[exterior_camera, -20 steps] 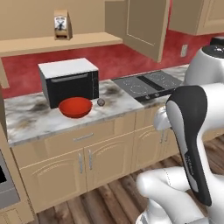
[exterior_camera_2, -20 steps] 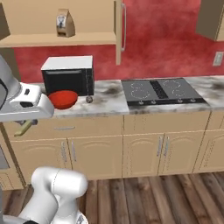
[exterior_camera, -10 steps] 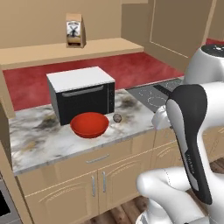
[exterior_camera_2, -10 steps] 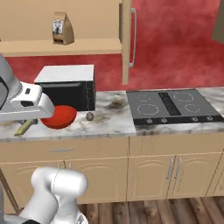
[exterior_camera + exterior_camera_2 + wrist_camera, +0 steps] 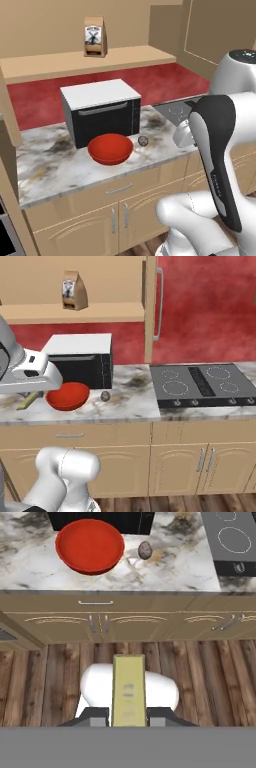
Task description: Pick the egg and butter from the fridge and place them by the bowl for mixing.
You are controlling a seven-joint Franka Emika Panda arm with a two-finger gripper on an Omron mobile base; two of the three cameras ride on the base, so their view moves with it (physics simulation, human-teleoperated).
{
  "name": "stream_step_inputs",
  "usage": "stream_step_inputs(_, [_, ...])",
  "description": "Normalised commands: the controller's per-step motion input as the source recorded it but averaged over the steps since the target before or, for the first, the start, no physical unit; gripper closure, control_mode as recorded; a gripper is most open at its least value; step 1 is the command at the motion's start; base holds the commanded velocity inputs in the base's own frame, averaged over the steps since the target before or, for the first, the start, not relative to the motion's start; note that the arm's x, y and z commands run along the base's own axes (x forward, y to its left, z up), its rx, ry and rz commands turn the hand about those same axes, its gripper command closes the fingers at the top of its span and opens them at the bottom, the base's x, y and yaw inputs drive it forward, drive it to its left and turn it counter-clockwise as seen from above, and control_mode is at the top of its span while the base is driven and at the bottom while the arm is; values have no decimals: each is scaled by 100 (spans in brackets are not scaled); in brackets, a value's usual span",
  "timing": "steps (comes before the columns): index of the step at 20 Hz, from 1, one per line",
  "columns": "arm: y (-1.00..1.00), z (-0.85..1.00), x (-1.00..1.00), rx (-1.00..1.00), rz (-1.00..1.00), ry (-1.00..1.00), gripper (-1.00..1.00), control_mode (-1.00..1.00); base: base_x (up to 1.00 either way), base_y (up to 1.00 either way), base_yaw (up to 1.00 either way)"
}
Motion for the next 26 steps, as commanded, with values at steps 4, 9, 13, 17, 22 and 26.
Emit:
stream_step_inputs(4, [0, 0, 0, 0, 0, 0, 100, 100, 30, -10, 8])
stream_step_inputs(9, [0, 0, 0, 0, 0, 0, 100, 100, 41, -28, 9])
stream_step_inputs(13, [0, 0, 0, 0, 0, 0, 100, 100, 28, -24, 4])
stream_step_inputs(17, [0, 0, 0, 0, 0, 0, 100, 100, 36, -1, 0])
stream_step_inputs(22, [0, 0, 0, 0, 0, 0, 100, 100, 48, 0, 0])
stream_step_inputs(26, [0, 0, 0, 0, 0, 0, 100, 100, 39, 0, 0])
